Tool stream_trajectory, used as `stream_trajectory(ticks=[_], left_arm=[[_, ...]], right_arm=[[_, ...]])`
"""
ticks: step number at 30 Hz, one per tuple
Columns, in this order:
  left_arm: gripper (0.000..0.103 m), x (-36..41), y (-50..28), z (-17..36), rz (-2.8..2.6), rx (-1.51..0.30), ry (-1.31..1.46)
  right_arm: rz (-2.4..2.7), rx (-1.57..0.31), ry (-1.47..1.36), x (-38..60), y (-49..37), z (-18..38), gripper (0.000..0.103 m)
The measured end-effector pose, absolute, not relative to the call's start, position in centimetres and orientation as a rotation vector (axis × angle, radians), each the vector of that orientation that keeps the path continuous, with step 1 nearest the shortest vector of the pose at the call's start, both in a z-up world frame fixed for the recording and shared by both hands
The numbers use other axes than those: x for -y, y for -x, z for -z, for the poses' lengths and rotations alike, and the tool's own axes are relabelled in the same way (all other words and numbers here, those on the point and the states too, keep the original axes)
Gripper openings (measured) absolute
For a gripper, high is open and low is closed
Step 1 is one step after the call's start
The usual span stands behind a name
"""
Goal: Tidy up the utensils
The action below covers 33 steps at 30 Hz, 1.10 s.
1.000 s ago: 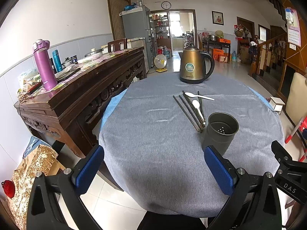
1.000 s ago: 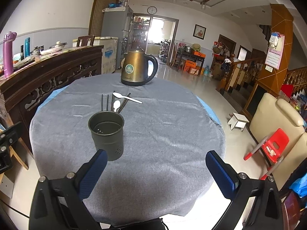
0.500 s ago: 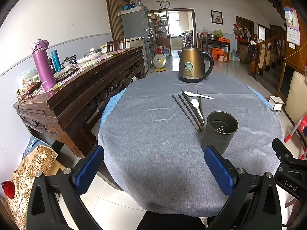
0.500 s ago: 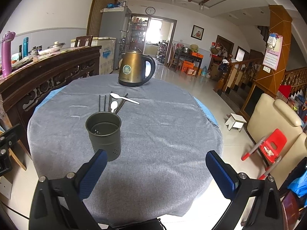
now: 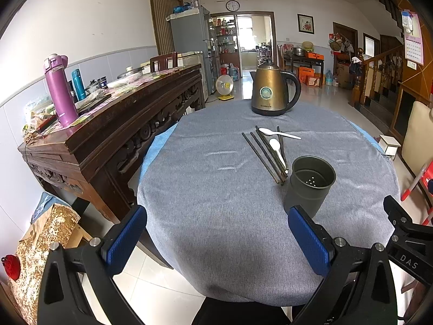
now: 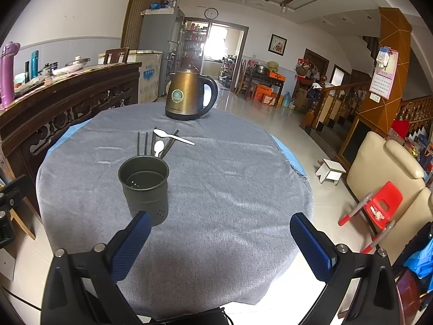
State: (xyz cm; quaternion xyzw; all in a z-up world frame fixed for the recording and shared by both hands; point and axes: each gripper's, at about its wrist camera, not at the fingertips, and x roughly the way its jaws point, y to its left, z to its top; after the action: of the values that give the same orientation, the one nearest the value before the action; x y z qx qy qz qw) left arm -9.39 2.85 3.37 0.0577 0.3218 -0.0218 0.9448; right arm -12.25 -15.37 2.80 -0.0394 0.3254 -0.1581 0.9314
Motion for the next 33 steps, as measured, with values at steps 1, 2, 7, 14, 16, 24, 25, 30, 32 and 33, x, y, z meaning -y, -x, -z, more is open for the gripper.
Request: stream_trajectory(ticks=[1, 2, 7, 14, 16, 24, 25, 30, 32, 33], left_arm=[[0.103, -2.8, 9.4, -3.4, 0.045, -0.658, -0.117], [0.103, -2.9, 9.3, -3.3, 0.047, -0.661, -0.116], [0.103, -3.1, 8.4, -3.3, 0.055, -0.675, -0.107], [0.103, -4.1, 3.7, -3.0, 0.072, -0.717, -0.102], [0.103, -4.3, 1.7, -2.6, 0.077, -0.748, -0.091], [0.103, -3.6, -9.4, 0.5, 0.114, -0.893, -0.067], [0.103, -3.3, -10.9, 1.0, 0.118, -0.915, -0.062], [0.093, -2.1, -16.3, 2.8, 0.137, -0.966, -0.037], [0.079, -1.6, -18.1, 3.6, 0.148, -0.987, -0.033], [0.071, -1.3, -18.9, 4.0, 0.16, -1.003, -0.027]], right_arm=[[0.325, -0.667, 0.082, 15.4, 12.3, -2.8, 0.103], [0.325, -0.667, 0.082, 15.4, 12.2, -2.7, 0.103], [0.31, -0.683, 0.075, 15.6, 11.7, -2.6, 0.103], [0.173, -0.696, -0.012, 17.9, 8.8, -3.4, 0.103], [0.139, -0.701, -0.036, 18.9, 7.3, -3.9, 0.103], [-0.053, -0.774, -0.069, 22.2, -2.6, -3.4, 0.103], [-0.071, -0.787, -0.059, 22.2, -3.9, -3.1, 0.103], [-0.164, -0.84, -0.045, 22.0, -10.7, -1.0, 0.103], [-0.197, -0.854, -0.055, 21.9, -13.6, -0.1, 0.101], [-0.207, -0.86, -0.058, 21.8, -14.7, 0.3, 0.096]])
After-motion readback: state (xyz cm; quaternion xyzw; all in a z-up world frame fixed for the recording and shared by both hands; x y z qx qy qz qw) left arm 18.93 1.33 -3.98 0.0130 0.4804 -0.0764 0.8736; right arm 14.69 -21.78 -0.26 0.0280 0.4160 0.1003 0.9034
